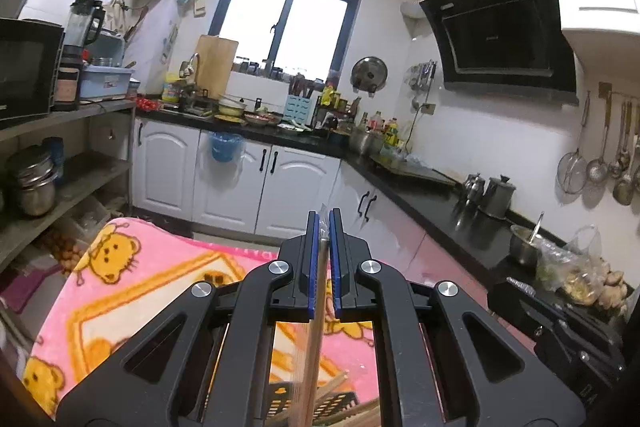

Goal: Organize utensils
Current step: 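Lower both held chopsticks into the caddy compartments, then open both tools to release the chopsticks into the caddy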

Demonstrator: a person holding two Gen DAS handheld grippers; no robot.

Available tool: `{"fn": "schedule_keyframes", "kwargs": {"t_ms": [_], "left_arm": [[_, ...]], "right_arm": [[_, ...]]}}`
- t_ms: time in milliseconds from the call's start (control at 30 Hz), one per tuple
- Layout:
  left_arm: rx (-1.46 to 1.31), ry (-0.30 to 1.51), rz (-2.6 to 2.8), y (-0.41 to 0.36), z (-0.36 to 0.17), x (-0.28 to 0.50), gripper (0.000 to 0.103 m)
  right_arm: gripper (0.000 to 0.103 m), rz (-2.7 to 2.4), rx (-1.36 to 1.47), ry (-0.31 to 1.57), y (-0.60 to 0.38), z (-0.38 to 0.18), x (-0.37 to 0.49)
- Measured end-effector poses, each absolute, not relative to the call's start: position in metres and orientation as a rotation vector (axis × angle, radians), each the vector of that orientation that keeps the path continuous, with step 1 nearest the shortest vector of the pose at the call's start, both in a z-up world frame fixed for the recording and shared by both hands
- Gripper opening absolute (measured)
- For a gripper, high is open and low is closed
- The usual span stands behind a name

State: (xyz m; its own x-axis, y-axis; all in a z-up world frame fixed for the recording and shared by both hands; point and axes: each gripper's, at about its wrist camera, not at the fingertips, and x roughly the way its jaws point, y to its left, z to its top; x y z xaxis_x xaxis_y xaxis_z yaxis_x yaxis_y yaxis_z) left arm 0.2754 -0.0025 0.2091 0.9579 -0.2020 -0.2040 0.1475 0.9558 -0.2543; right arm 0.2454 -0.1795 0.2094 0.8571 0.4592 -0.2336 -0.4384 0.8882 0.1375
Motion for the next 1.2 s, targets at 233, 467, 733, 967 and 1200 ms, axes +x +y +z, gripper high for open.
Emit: {"fn": "schedule_keyframes", "kwargs": {"t_ms": [233, 467, 733, 967, 1200], "left_arm": [[-0.213, 0.266, -0.161, -0.005, 0.186, 0.287, 0.003], [-0.176, 0.295, -0.153, -0.01, 0.167, 0.29, 0.003], [-0.153, 0.346, -0.16, -0.005, 0.151, 0.289, 0.003], [-0.13, 0.397, -0.171, -0.004, 0.143, 0.278, 0.007], [-0.113, 0.445, -0.189, 0.002, 0.131, 0.255, 0.026]], "right_arm": [[0.005, 0.46, 0.091, 0.319, -0.176, 0.187, 0.267], [0.005, 0.46, 0.091, 0.376, -0.171, 0.162, 0.279], [0.005, 0.465, 0.072, 0.443, -0.166, 0.14, 0.279], [0.013, 0.476, 0.044, 0.482, -0.167, 0.13, 0.268], [0.028, 0.483, 0.025, 0.492, -0.177, 0.125, 0.245]]}}
